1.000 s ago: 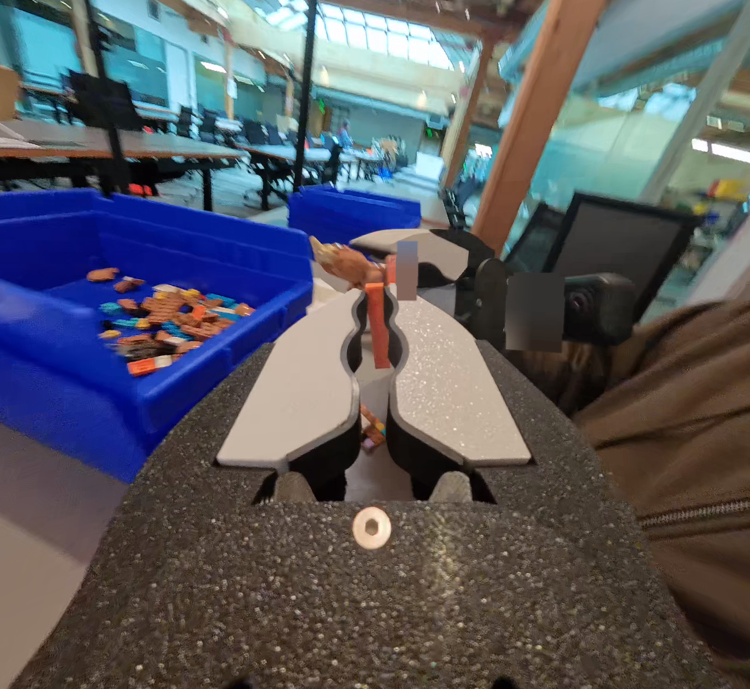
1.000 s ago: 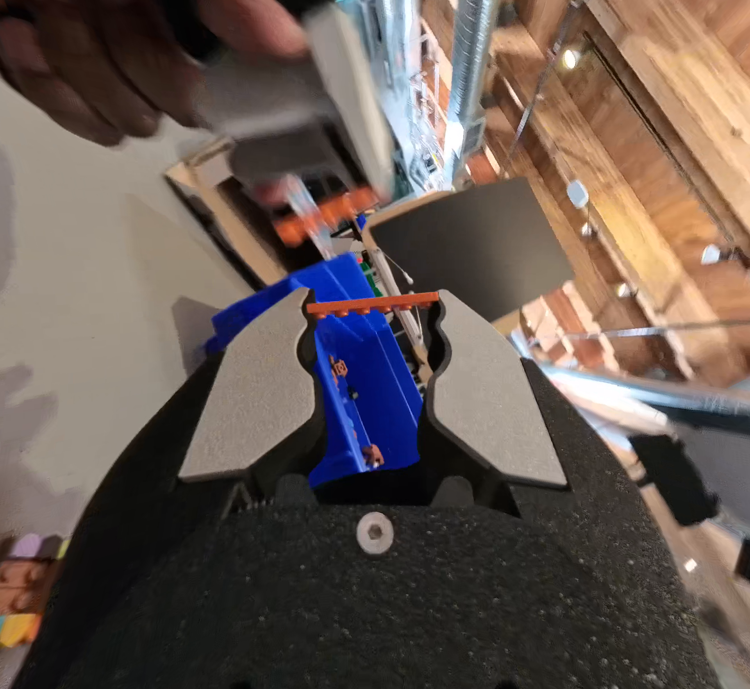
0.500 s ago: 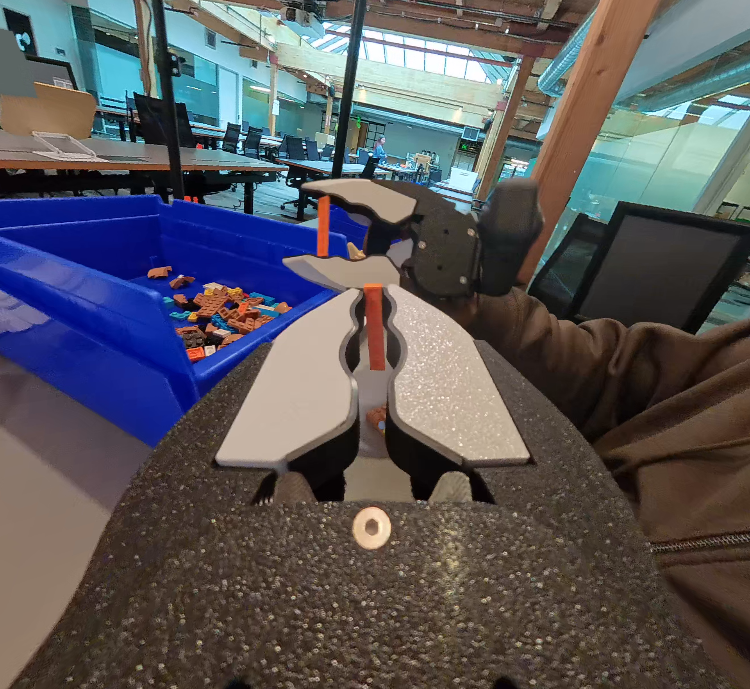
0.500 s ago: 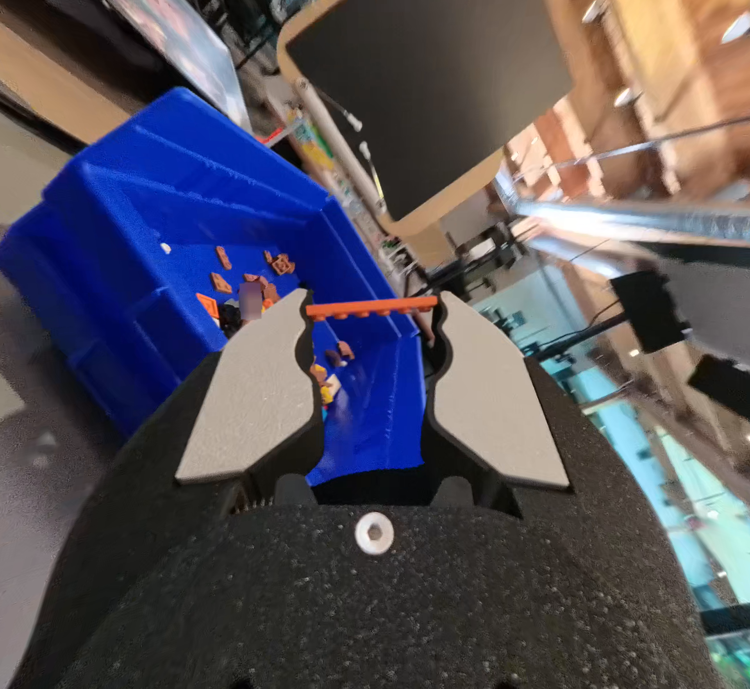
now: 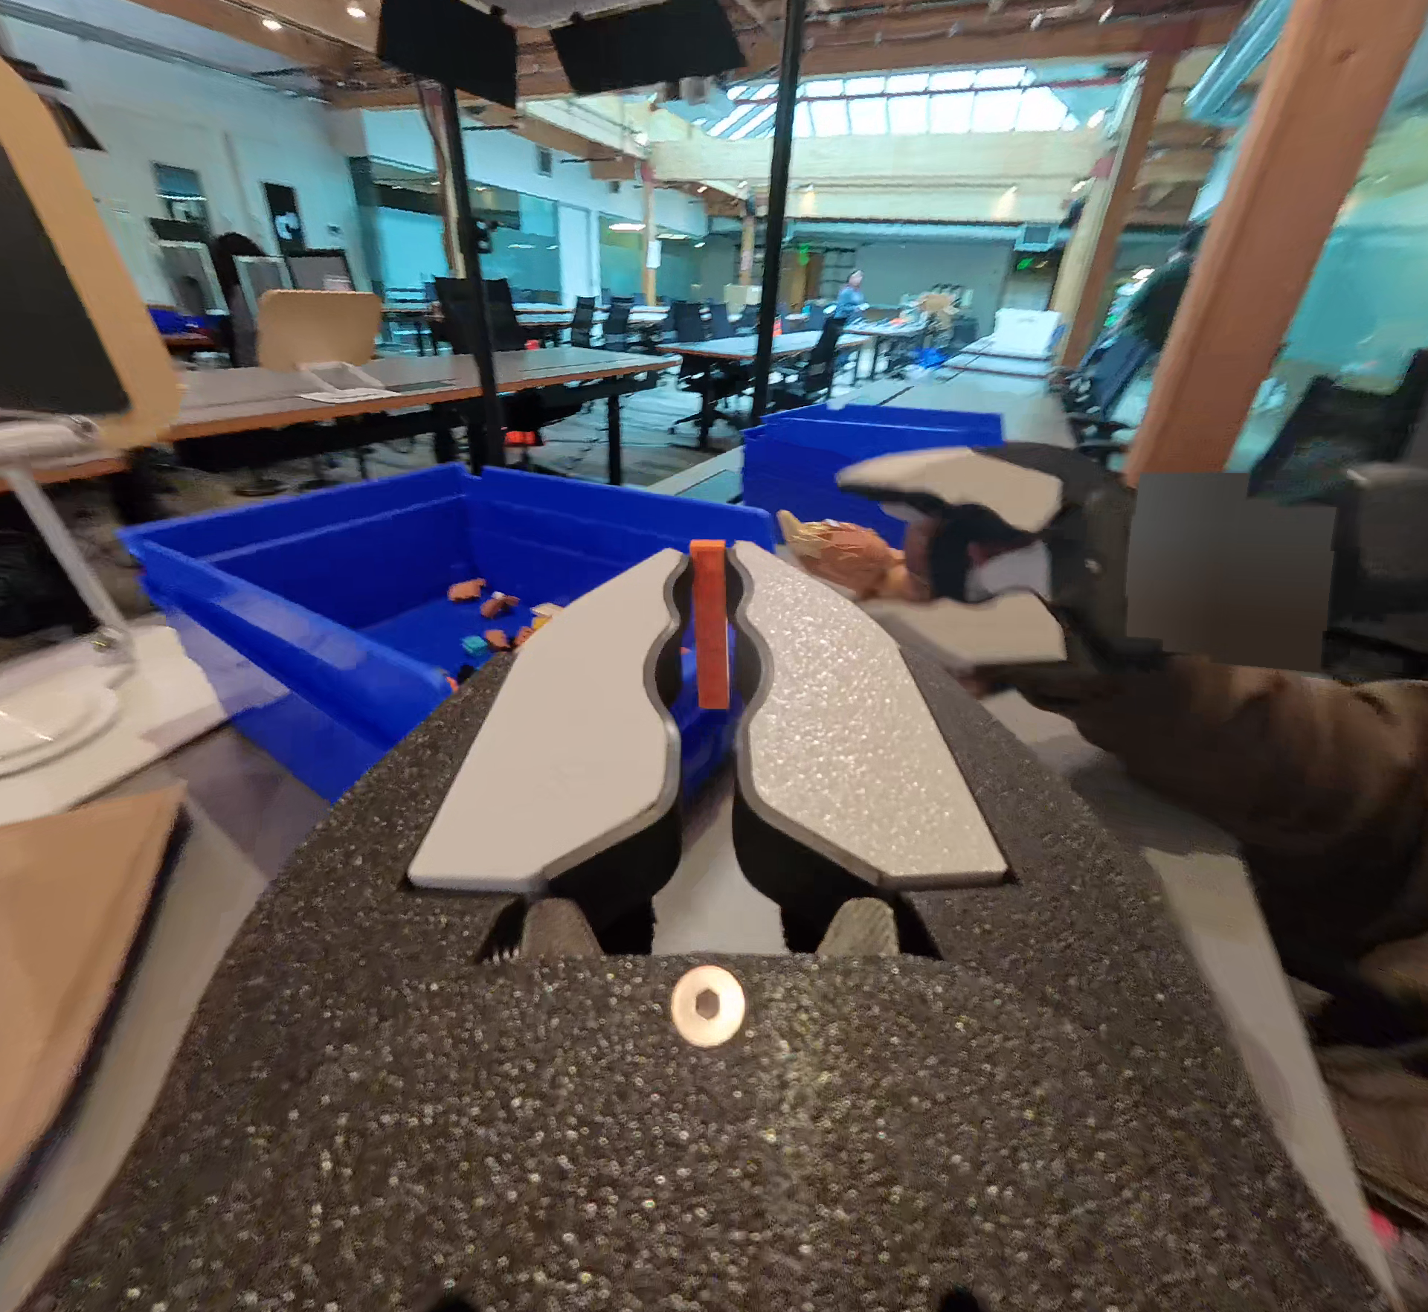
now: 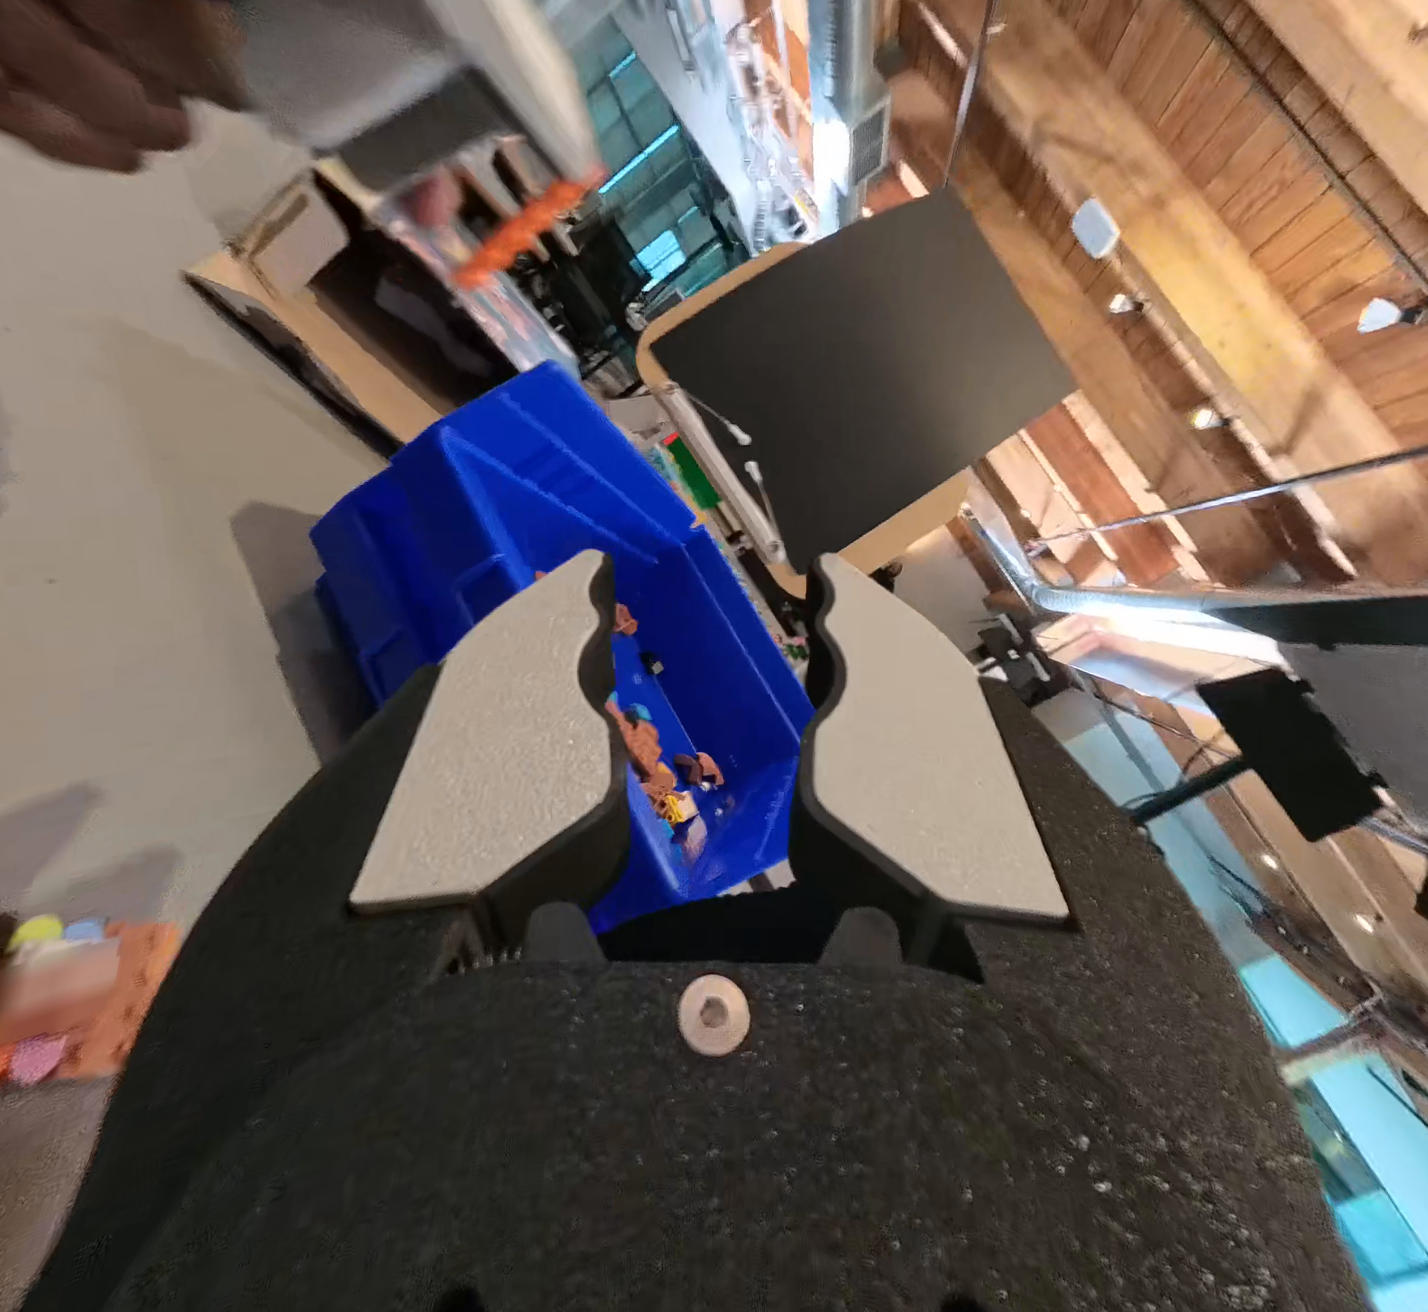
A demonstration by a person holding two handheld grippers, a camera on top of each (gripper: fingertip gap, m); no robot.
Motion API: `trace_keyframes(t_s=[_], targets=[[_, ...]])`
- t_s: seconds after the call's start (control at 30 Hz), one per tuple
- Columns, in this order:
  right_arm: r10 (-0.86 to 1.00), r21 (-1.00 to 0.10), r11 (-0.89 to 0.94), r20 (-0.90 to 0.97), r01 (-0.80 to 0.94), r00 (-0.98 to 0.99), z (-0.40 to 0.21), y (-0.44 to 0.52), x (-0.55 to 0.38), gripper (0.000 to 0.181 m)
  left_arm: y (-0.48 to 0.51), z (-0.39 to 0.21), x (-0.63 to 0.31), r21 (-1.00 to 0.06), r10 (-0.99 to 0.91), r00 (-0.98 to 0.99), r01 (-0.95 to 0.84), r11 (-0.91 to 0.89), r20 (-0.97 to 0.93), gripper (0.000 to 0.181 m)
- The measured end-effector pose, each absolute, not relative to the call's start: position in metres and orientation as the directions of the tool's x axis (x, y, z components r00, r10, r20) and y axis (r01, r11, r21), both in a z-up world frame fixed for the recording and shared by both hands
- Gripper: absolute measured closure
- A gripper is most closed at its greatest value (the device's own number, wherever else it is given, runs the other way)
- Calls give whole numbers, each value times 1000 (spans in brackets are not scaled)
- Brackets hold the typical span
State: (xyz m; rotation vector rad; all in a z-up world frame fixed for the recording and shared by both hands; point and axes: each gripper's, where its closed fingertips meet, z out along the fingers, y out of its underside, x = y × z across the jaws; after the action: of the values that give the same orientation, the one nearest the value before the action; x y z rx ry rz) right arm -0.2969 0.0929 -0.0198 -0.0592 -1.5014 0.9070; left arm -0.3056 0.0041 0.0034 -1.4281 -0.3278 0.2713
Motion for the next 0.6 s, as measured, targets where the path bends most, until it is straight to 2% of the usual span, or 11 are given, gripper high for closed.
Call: trace_keyframes(t_s=[0.07,0.17,0.33,0.4,0.5,0.6], targets=[[497,-561,696,827,-449,-264,-38,90,-297,131,16,20,-325,-997,462,886,-63,42,-36,173],[401,-611,714,757,-341,-517,-87,85,-298,129,30,35,-379,-978,618,759,-151,-143,-207,171],[318,-668,708,593,-230,-740,-129,94,-284,129,52,15,-426,-992,626,778,28,-122,-55,145],[305,-717,670,503,-193,-809,-135,97,-275,129,49,10,-426,-994,633,772,4,-109,-66,140],[275,-731,671,396,-120,-876,-150,105,-267,129,40,8,-411,-993,637,762,-79,-83,-113,139],[236,-707,703,331,-75,-914,-166,108,-259,130,51,-4,-368,-972,513,825,-201,-125,-237,140]])
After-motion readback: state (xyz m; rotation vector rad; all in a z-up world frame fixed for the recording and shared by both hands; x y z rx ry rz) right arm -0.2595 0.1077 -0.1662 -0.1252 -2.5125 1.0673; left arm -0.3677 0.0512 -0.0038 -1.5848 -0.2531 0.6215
